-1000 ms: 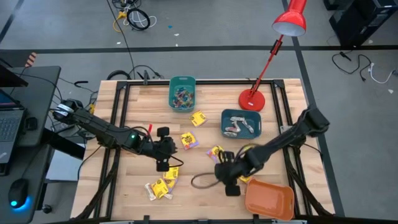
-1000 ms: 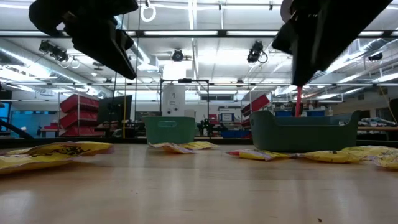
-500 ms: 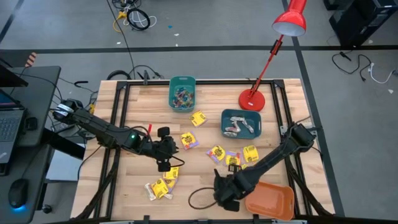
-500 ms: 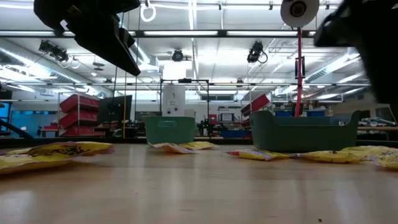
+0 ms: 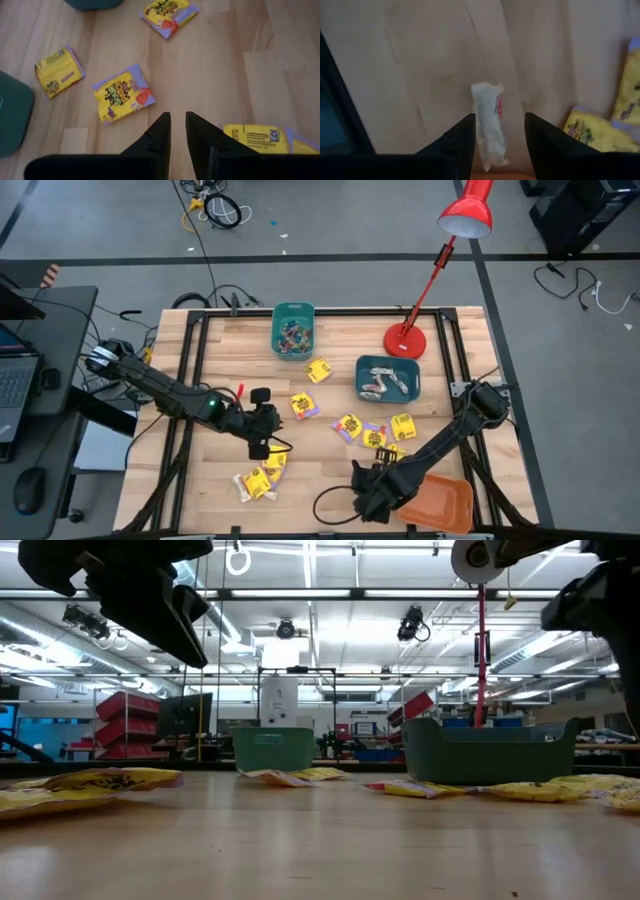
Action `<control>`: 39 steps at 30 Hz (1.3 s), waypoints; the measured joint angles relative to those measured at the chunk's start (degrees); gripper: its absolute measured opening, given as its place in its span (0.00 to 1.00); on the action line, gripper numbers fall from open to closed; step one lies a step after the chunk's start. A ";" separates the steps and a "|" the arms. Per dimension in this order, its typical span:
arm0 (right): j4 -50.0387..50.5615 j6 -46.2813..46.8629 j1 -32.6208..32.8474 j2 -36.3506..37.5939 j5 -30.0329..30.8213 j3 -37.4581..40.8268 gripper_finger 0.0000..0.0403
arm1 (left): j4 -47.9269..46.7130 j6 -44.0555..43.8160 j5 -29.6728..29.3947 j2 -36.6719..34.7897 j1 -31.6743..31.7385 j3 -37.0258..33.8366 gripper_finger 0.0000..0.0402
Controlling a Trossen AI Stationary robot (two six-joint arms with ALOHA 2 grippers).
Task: Sort candy
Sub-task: Put the white chocolate bar into the blue bin
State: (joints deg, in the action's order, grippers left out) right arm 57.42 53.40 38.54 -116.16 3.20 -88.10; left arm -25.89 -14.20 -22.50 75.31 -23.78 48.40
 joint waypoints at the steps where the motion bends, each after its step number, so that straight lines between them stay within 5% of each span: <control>1: -0.45 -0.49 -0.04 0.00 0.32 0.15 0.39 | 0.00 0.00 0.00 0.00 -0.17 0.00 0.16; 25: -13.74 -5.67 -0.92 0.09 -1.72 10.09 0.46 | -0.24 -0.02 0.04 0.00 -0.36 0.00 0.16; 39: -13.29 -12.77 -4.64 0.09 -5.89 10.24 0.10 | -0.86 0.38 -2.57 0.02 -0.35 0.00 0.16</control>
State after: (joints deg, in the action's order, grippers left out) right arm 44.13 40.63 33.90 -116.07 -2.69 -77.87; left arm -26.75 -13.82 -25.08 75.33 -24.13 48.40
